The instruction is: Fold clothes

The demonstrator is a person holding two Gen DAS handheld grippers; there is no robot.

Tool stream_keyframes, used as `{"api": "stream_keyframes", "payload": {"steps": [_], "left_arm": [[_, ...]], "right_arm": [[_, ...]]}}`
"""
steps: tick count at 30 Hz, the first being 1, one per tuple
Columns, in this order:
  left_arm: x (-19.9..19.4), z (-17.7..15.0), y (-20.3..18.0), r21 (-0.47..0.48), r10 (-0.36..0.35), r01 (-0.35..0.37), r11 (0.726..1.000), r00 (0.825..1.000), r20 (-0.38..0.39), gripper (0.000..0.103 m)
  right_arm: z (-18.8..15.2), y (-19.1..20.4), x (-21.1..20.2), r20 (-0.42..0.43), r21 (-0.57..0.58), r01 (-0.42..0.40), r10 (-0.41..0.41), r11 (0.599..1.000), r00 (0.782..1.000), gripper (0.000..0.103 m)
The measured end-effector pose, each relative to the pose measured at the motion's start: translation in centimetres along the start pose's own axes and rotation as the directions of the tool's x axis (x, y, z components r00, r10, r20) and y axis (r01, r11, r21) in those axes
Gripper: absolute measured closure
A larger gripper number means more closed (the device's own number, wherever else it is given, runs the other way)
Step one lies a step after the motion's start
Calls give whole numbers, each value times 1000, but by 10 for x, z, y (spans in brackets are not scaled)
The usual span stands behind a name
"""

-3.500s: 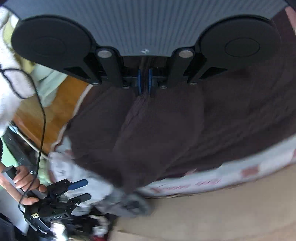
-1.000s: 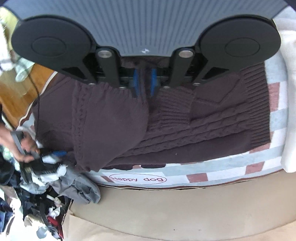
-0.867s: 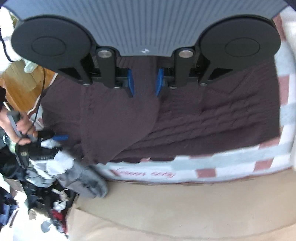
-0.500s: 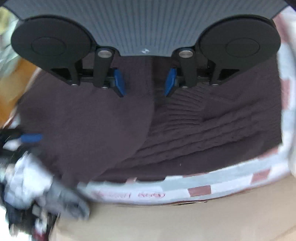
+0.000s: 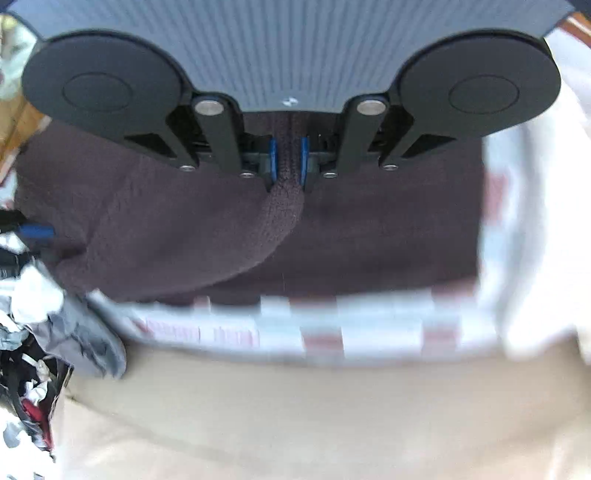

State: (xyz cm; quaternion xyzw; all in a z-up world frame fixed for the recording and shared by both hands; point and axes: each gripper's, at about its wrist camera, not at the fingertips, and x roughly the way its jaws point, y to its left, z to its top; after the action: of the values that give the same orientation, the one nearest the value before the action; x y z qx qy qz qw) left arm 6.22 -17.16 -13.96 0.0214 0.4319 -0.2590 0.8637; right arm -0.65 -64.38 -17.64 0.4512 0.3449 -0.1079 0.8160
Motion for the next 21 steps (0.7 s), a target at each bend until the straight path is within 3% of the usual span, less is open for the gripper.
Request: {"api": "stream_keyframes", "payload": {"steps": [1,5,8,11,14,15,16,17,19,21], "left_arm": [[8,-7,4,-15,-15,14,1000,999,-35,92],[17,-11,7,-49,-54,51,997,997,-49,91],[20,-1,10,-46,-65,62,997,996,-60,91],[27,5,16,-45,-82,78,996,992,-91,90],[35,15,17,-20,-84,82,996,987,-140,90],[34,19,19,-31,-89,85,996,985,-147,90],[34,23,22,-57,-112,104,993,982,-155,90],[33,25,26,-94,-143,129,987,976,-163,90],[35,27,36,-182,-215,181,966,958,-188,90],[41,24,41,-242,-299,244,939,926,-231,90]], "right_arm": [[3,-1,3,0,4,0,0,1000,1000,51],[22,-9,19,33,19,43,-44,999,998,51],[41,-26,33,39,100,64,-68,993,997,42],[53,-40,56,48,160,94,-103,983,994,41],[56,-44,64,139,182,41,-67,982,988,40],[59,-43,67,156,178,34,-62,983,986,47],[64,-39,69,177,144,29,-55,989,983,80],[71,-33,68,207,85,27,-44,996,977,93],[82,-19,61,248,-38,73,-62,997,967,93],[91,-5,55,269,-148,160,-116,976,956,93]]}}
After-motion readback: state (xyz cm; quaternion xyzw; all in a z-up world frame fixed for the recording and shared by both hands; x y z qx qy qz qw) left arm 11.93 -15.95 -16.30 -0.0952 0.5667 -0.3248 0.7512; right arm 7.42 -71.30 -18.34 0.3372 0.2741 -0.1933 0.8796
